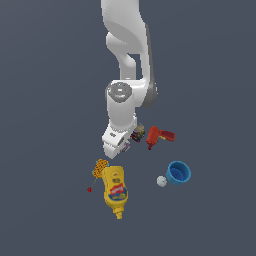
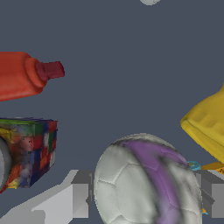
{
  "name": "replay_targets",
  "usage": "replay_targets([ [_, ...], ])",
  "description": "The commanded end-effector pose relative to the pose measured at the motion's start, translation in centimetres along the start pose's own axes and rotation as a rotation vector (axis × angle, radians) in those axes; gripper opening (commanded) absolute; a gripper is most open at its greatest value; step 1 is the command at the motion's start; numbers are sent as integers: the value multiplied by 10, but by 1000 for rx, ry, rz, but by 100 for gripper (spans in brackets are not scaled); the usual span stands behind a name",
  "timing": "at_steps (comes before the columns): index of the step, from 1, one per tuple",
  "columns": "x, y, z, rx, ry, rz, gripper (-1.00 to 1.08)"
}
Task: Pick up a designated object from a clutter of objects.
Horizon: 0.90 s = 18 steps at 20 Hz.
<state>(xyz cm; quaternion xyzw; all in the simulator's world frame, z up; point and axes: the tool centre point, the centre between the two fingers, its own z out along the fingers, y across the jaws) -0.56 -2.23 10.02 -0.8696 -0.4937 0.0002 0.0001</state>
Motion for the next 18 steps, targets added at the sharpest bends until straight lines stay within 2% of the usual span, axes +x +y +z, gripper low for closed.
replay_targets([
  [1,-10,1,-21,-2,1,0,-100],
  [18,-100,8,-196,0,4,-1,-100],
])
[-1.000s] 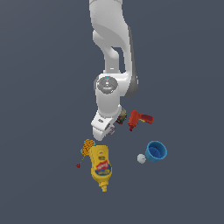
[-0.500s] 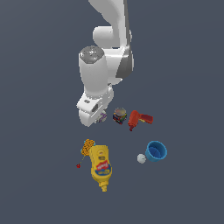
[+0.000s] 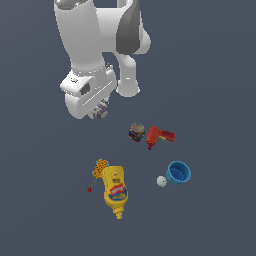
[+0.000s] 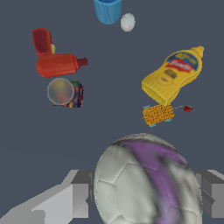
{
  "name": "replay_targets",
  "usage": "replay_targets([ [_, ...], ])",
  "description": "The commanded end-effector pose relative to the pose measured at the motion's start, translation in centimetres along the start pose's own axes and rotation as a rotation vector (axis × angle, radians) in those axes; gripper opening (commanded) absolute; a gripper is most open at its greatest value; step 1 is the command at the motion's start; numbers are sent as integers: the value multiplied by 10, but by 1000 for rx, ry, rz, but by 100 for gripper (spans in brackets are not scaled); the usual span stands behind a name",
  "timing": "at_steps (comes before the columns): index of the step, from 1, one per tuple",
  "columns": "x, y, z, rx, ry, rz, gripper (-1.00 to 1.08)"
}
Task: Pick up a designated object from a clutter of objects.
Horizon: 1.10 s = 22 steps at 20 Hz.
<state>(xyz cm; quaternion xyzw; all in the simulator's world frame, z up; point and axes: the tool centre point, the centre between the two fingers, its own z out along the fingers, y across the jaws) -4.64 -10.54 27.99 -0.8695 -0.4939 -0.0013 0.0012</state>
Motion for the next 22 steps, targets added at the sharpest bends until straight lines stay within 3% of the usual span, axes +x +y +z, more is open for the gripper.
replay_targets([
  [1,-13,1,-26,0,1,0,-100],
  [12,-61,9,-120,0,-2,1,-100],
  [22,-77,14,-155,-1,-4,1,-100],
])
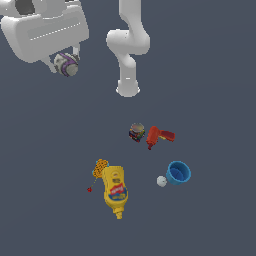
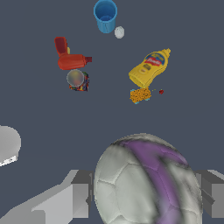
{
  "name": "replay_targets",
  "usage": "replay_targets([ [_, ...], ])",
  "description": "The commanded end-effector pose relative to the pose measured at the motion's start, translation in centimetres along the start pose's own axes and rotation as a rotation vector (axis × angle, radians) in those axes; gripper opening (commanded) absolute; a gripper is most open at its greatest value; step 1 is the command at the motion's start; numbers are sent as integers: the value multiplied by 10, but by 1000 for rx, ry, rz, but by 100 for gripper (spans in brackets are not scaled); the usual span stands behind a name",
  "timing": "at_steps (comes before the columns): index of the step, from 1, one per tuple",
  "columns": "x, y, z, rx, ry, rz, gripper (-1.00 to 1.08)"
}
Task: Pick up a designated object from a clutter of objects.
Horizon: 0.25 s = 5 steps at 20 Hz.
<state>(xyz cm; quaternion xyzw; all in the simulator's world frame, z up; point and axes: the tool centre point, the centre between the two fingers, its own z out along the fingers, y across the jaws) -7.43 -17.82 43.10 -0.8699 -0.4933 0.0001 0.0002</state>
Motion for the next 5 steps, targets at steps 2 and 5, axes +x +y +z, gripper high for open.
replay_targets([
  [2,-1,1,-4,0,0,-1,-100],
  [5,-1,1,-3,0,0,-1,-100],
])
